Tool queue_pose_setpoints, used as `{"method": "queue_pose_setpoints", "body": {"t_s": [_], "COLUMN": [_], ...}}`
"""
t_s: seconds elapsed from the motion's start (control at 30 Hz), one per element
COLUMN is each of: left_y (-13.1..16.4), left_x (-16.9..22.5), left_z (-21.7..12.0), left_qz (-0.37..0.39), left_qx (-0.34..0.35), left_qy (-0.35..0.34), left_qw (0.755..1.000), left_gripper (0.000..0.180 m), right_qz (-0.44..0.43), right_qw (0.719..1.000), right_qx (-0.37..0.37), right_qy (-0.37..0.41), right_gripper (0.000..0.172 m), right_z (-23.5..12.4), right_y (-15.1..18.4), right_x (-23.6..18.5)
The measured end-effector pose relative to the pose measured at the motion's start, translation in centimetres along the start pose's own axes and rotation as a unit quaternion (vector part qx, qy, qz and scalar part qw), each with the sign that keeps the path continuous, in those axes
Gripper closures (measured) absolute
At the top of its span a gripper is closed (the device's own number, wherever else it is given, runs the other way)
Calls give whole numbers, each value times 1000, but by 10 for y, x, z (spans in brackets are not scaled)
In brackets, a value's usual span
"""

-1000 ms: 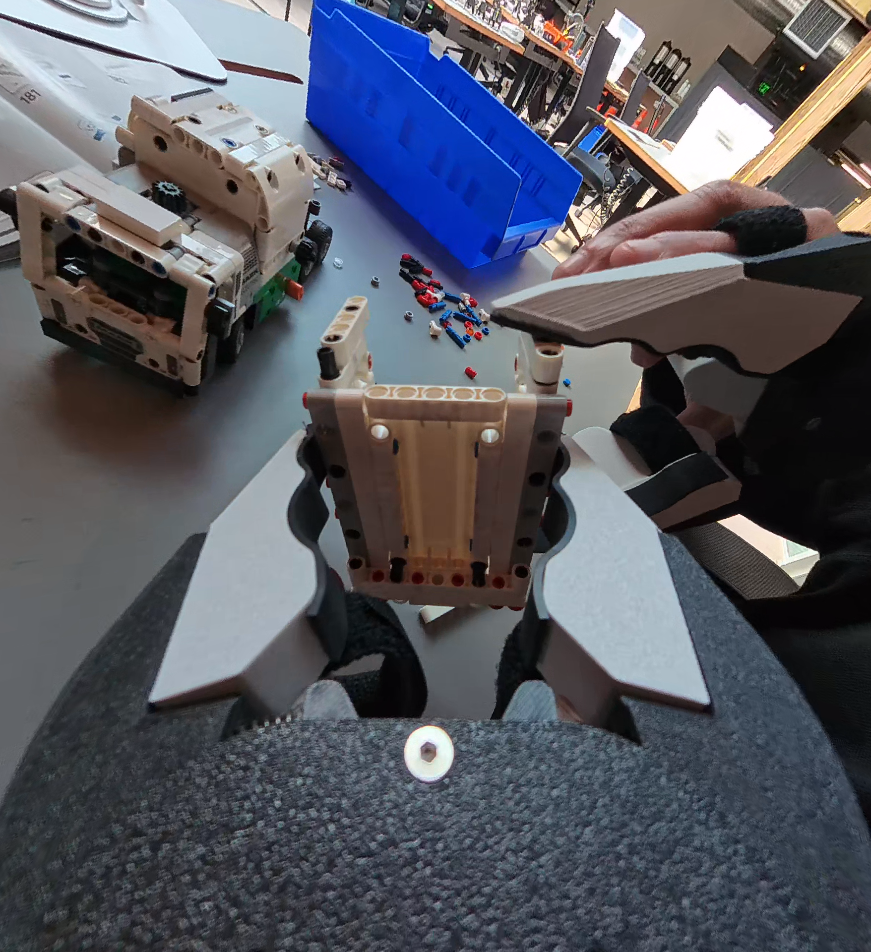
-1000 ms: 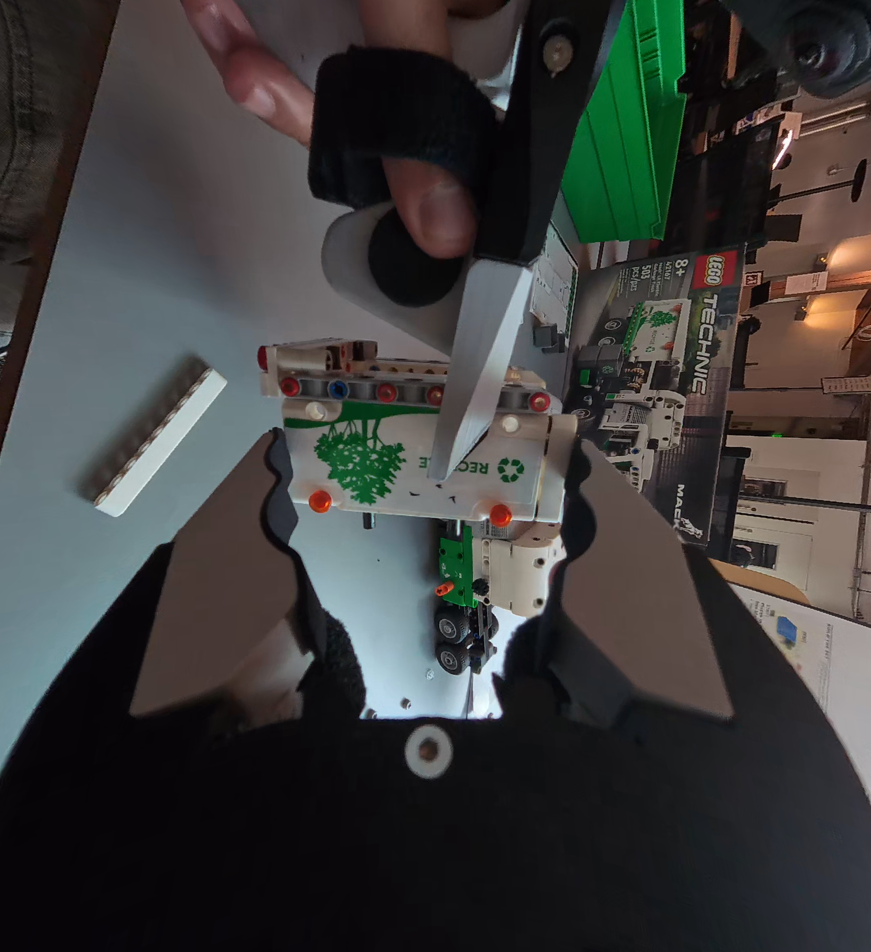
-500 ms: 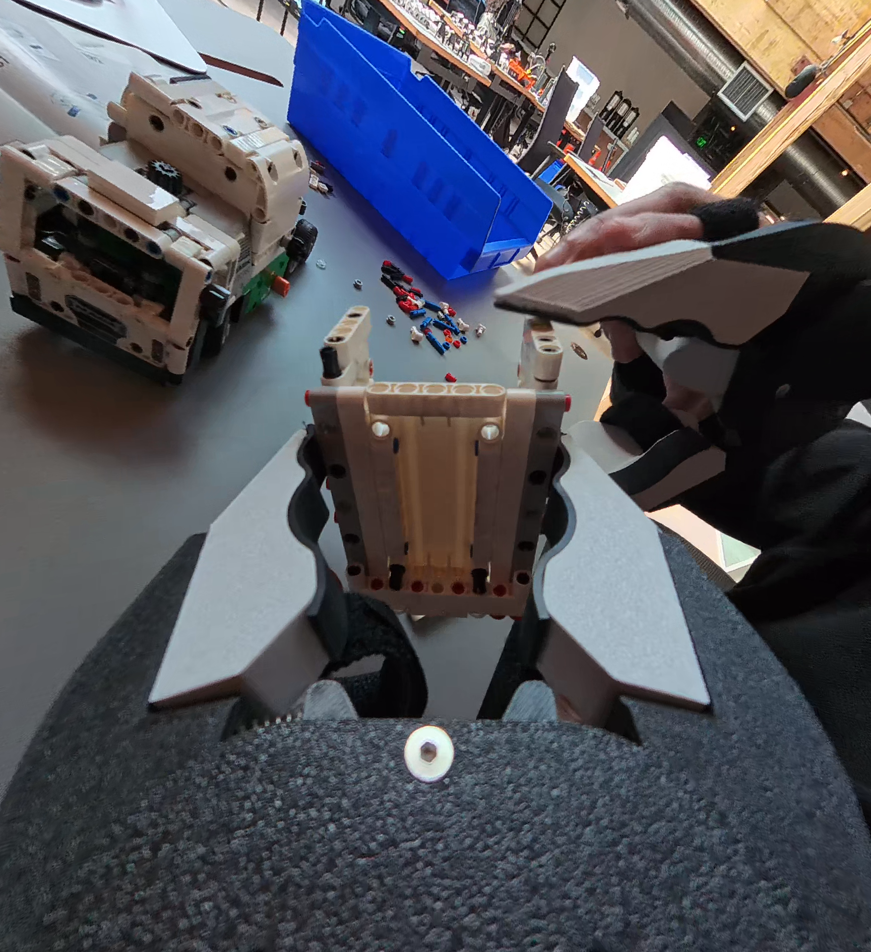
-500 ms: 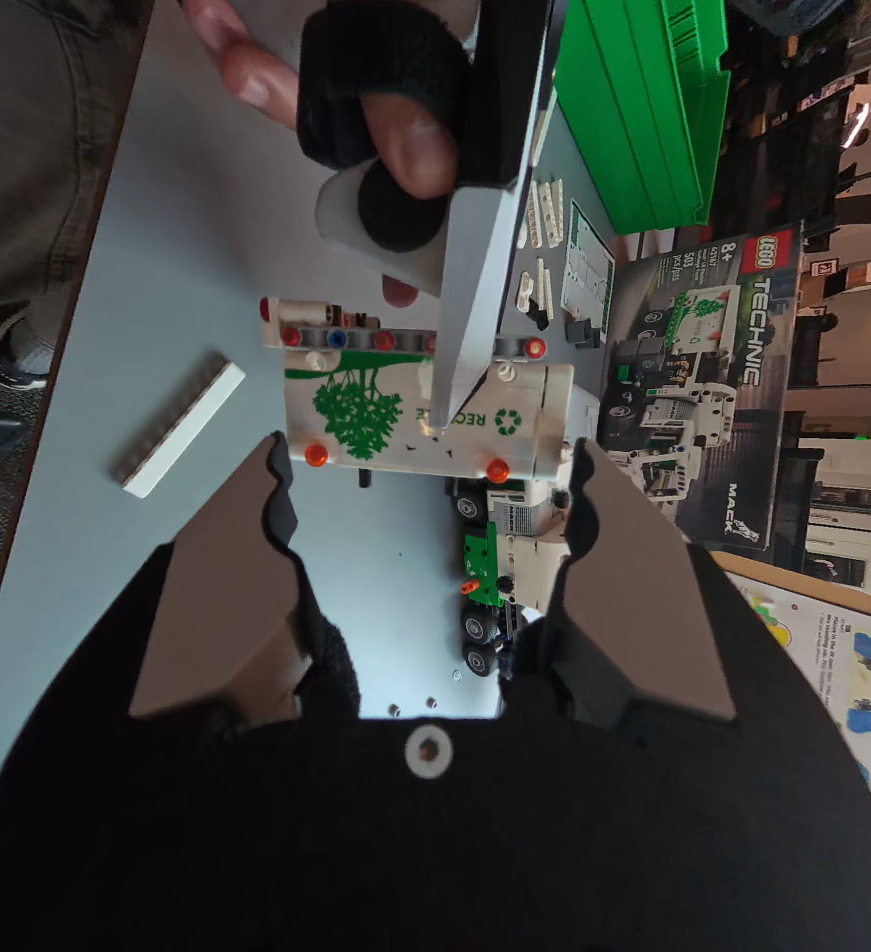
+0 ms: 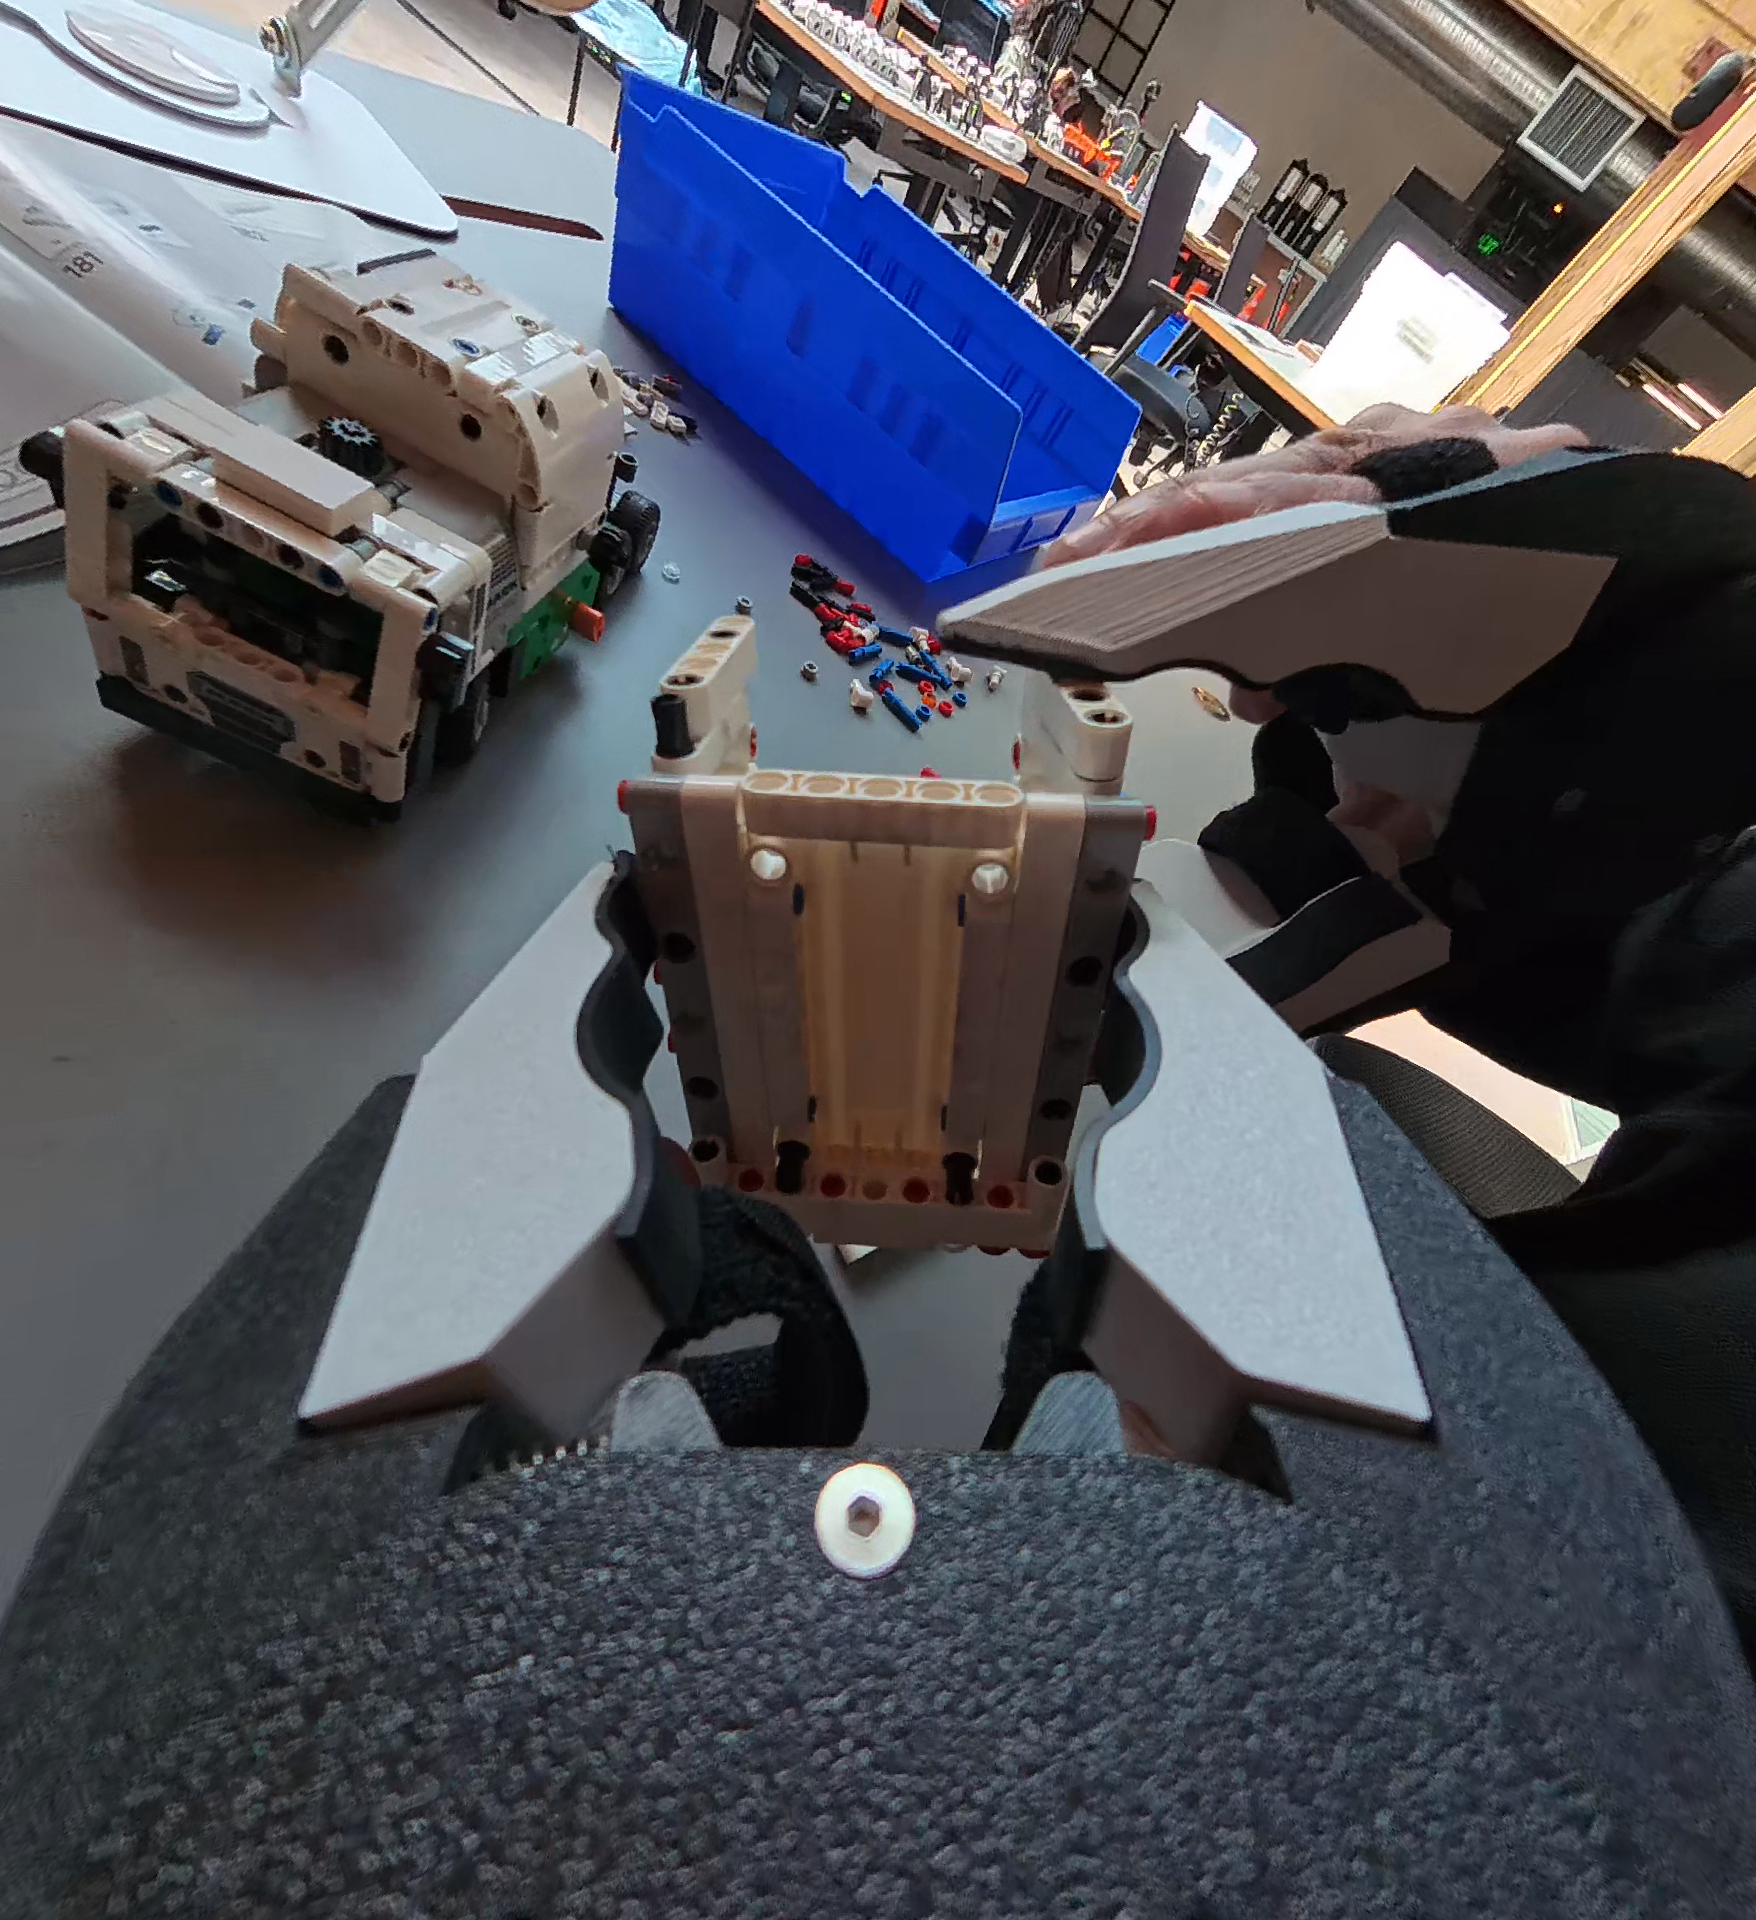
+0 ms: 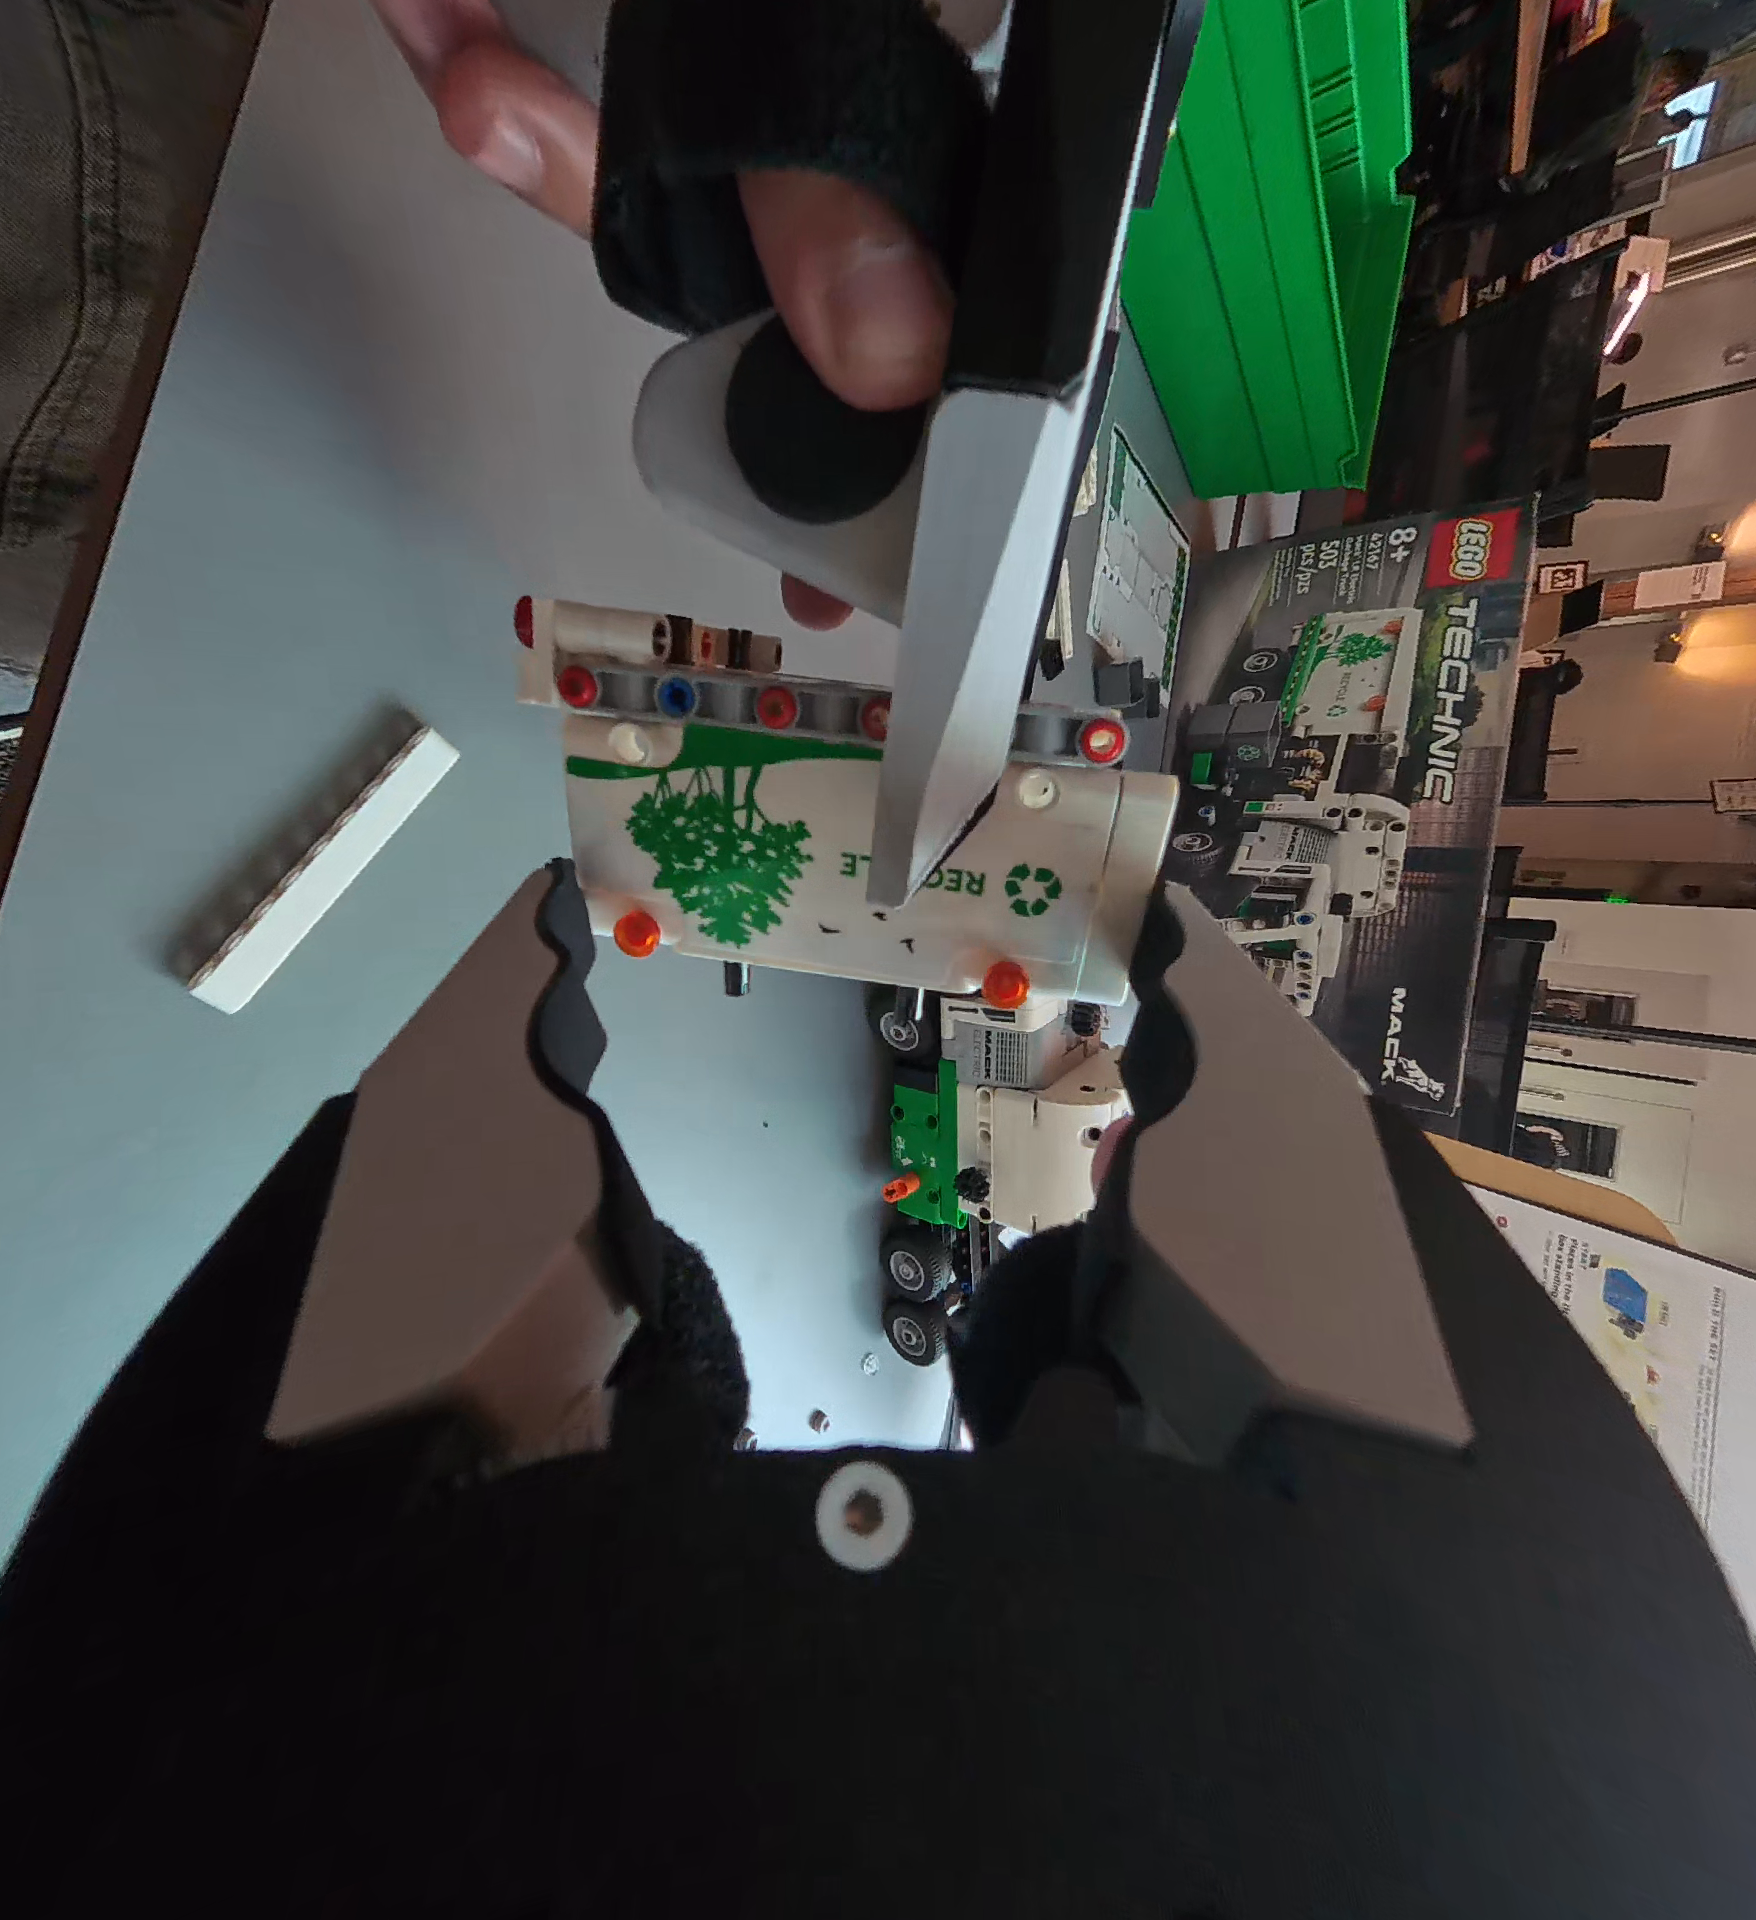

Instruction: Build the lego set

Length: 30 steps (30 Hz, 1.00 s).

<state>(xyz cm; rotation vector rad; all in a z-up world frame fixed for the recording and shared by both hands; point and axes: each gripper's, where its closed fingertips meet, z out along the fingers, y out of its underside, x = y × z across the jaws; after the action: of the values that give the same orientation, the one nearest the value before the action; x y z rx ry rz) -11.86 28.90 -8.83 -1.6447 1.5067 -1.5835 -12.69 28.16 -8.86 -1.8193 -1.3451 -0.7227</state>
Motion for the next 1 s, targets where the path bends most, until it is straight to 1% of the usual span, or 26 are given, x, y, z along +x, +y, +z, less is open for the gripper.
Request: {"method": "queue_pose_setpoints", "body": {"t_s": [0.07,0.17,0.2,0.27,0.3,0.37,0.4,0.43,0.5,0.57,0.67,0.77,0.83,0.93,1.0], "left_y": [2,6,5,5,4,3,2,1,3,4,3,1,1,2,3], "left_x": [-2,-10,-12,-12,-13,-15,-12,-8,-8,-9,-8,-9,-12,-13,-11], "left_z": [1,3,3,3,3,2,3,4,5,4,1,0,-1,-1,0], "left_qz": [0,-3,-5,17,36,74,76,72,78,75,67,32,16,-23,-37], "left_qx": [-6,-9,-5,-8,-7,-11,-9,-6,-11,-11,-8,-4,-1,0,2], "left_qy": [-7,-24,-24,-35,-52,-77,-73,-66,-70,-71,-73,-70,-78,-68,-58], "left_qw": [1000,1000,1000,999,998,994,994,995,994,995,995,997,997,997,998], "left_gripper": [96,96,96,96,96,96,96,96,96,96,96,96,96,96,96], "right_qz": [-7,8,2,-8,-6,-13,-17,-24,-37,-29,-34,-48,-32,2,2], "right_qw": [1000,1000,1000,1000,1000,1000,1000,1000,999,999,999,997,997,998,997], "right_qx": [-6,-16,-20,-20,-16,15,17,10,1,-1,0,-30,-25,-20,-23], "right_qy": [-2,-19,-10,-1,-2,8,10,17,24,20,30,57,61,61,75], "right_gripper": [69,68,68,67,71,78,81,78,81,84,77,60,60,54,54], "right_z": [2,7,7,6,4,-3,-4,-3,-1,0,1,5,7,12,13], "right_y": [2,6,6,7,6,-4,-8,-8,-7,-5,-6,-2,-6,-8,-8], "right_x": [-2,-6,-5,-5,-5,-3,-3,-3,-3,-3,-4,-4,-6,-7,-6]}}
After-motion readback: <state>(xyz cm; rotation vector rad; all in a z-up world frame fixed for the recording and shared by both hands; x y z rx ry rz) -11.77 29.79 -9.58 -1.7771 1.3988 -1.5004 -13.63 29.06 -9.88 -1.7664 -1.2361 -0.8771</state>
